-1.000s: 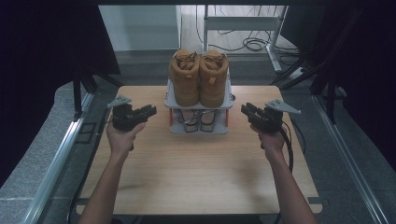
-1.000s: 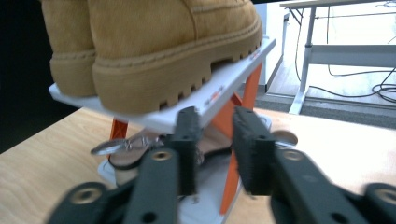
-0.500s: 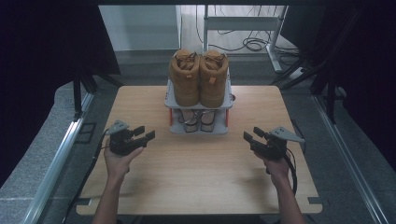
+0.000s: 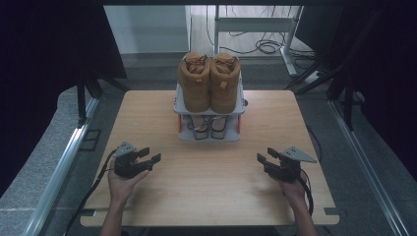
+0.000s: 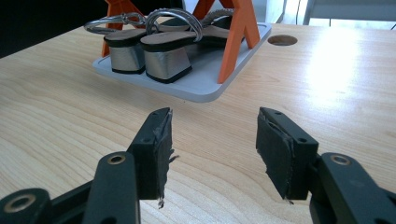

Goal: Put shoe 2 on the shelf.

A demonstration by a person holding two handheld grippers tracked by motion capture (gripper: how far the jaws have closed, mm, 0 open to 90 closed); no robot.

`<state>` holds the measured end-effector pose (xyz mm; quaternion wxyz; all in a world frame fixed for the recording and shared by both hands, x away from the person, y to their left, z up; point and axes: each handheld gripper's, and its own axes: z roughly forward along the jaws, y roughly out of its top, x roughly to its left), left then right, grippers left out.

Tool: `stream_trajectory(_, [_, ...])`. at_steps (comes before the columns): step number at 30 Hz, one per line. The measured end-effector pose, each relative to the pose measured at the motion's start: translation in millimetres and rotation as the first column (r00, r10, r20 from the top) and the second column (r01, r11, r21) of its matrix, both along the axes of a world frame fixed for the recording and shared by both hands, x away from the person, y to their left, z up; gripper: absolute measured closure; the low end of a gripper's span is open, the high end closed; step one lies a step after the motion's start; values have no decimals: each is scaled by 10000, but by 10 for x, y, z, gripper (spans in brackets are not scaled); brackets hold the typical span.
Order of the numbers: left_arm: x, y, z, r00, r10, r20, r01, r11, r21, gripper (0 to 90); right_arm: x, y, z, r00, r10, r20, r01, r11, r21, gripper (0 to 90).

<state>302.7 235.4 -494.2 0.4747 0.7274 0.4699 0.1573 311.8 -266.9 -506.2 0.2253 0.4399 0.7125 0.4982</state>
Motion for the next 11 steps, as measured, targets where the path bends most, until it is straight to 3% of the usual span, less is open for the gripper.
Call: stream_trajectory(11, [-9,-19,27,9999,25,-106,-28,9997,-243,393,-44,13,51,9994,130,319,-135,9997,181,449])
